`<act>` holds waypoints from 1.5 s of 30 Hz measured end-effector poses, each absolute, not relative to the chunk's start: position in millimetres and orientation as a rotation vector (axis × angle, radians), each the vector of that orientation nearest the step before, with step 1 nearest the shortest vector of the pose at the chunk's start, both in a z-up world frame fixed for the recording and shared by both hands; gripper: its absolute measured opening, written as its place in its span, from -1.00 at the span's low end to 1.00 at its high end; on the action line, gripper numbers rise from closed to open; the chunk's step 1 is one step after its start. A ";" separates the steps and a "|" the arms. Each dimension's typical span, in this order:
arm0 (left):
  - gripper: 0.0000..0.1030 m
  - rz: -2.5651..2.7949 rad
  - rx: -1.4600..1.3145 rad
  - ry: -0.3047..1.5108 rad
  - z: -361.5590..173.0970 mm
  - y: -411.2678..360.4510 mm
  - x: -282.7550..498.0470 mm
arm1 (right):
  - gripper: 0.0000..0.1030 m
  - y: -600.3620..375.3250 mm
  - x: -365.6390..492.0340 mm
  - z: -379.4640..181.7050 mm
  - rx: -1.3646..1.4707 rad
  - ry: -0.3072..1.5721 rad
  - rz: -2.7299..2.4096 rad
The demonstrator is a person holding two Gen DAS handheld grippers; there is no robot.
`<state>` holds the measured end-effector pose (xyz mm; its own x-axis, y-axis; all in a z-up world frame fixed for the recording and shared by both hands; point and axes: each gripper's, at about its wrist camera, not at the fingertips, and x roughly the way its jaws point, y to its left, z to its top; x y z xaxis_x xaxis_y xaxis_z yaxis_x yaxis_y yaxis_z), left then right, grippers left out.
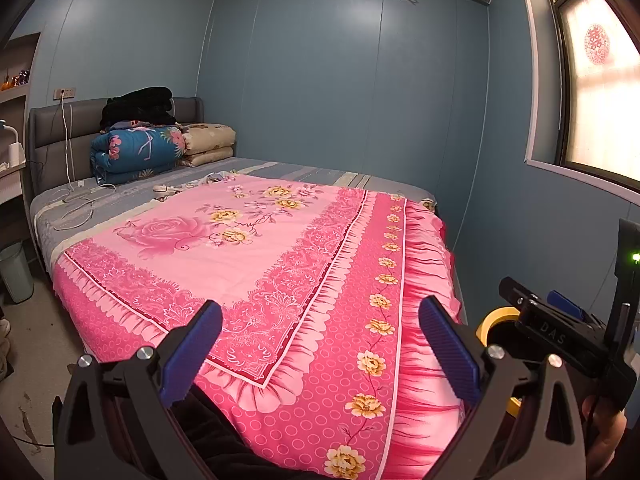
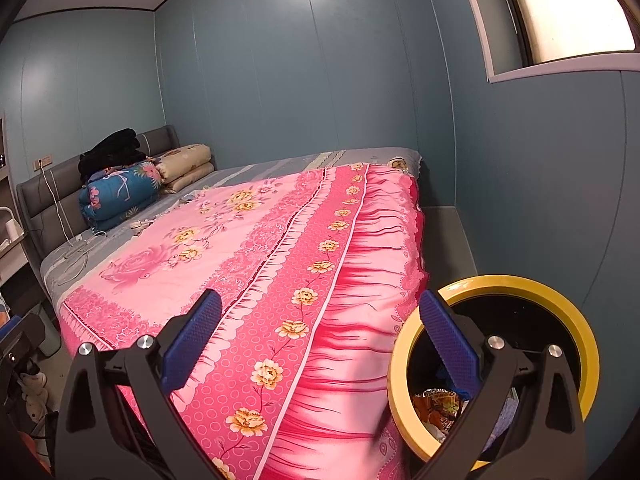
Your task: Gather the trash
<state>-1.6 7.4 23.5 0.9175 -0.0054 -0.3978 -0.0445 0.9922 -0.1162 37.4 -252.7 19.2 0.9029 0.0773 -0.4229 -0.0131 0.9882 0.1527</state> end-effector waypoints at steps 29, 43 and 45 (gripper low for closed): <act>0.84 0.002 -0.130 0.429 18.6 6.1 1.0 | 0.85 -254.8 40.5 13.7 0.165 0.468 0.026; 0.84 -0.009 -0.129 0.435 17.2 5.5 2.0 | 0.85 -257.1 41.1 13.4 0.174 0.475 0.021; 0.84 -0.009 -0.129 0.436 17.1 5.3 2.2 | 0.85 -257.0 41.1 13.4 0.174 0.474 0.021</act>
